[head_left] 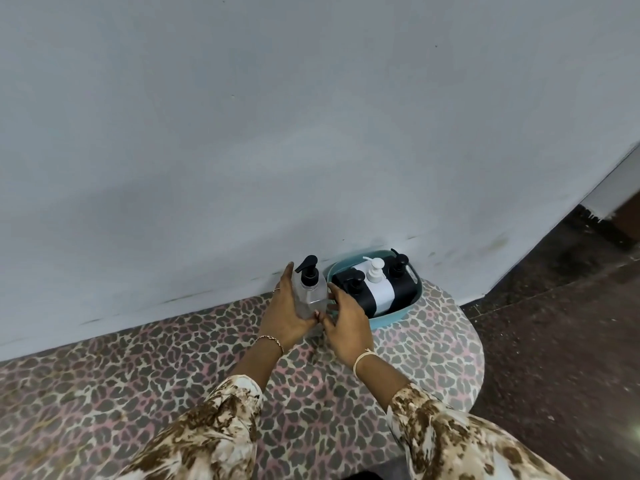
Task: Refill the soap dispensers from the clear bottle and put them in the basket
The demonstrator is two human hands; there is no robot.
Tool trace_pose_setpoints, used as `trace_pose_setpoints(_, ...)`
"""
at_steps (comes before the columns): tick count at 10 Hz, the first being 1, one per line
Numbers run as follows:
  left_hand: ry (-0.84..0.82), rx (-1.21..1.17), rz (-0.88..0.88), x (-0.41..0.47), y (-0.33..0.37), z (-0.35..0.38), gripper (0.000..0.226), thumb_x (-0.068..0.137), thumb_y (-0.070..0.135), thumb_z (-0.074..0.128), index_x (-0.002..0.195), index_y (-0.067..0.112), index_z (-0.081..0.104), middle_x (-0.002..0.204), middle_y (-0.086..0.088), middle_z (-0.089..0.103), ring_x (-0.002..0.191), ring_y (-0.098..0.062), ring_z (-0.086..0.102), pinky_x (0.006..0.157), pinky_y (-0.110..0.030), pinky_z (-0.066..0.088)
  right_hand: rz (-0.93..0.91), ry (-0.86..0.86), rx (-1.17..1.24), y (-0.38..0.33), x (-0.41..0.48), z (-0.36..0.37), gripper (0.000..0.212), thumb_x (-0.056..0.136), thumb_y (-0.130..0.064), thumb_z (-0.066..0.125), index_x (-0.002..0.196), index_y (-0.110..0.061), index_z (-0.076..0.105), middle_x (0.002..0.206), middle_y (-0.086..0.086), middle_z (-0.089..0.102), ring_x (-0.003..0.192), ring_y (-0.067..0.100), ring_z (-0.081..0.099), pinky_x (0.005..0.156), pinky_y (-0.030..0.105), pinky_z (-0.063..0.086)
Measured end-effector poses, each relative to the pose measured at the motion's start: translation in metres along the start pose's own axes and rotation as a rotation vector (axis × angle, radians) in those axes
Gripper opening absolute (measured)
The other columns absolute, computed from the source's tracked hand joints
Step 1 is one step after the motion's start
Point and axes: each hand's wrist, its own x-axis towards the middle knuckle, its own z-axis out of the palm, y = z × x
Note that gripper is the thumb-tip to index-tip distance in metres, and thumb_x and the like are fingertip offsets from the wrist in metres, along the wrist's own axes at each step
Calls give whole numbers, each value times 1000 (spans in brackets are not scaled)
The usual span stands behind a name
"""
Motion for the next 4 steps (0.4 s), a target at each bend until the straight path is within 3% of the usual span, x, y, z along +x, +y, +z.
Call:
trace_pose_setpoints(1, 8, 13, -8, -7, 2, -5, 122, 63, 40, 85, 151, 33, 1, 157, -1, 24, 137, -23, 40, 103, -40, 47, -10, -1, 8, -4, -6, -3, 60, 88, -18, 68, 142, -22, 42, 131, -2, 57, 116, 17, 58, 96, 39, 50)
trace_pose_setpoints(3, 44, 58, -42, -29, 9, -15, 120, 69, 35, 84, 153, 20, 1, 158, -5, 21, 141, -22, 32, 105, -25, 32, -36, -3, -26, -14, -24, -13, 59, 91, -20, 65, 144, -15, 39, 137, 3, 51, 124, 19, 51, 102, 36, 45)
trace_pose_setpoints(4, 62, 84, -64, -47, 9, -21, 114, 72, 31, 82, 153, 15, 3, 159, -5, 18, 144, -21, 25, 109, -26, 28, -24, 19, -59, -18, -37, -15, 55, 91, -19, 64, 140, -12, 40, 138, 5, 47, 124, 22, 50, 101, 35, 44)
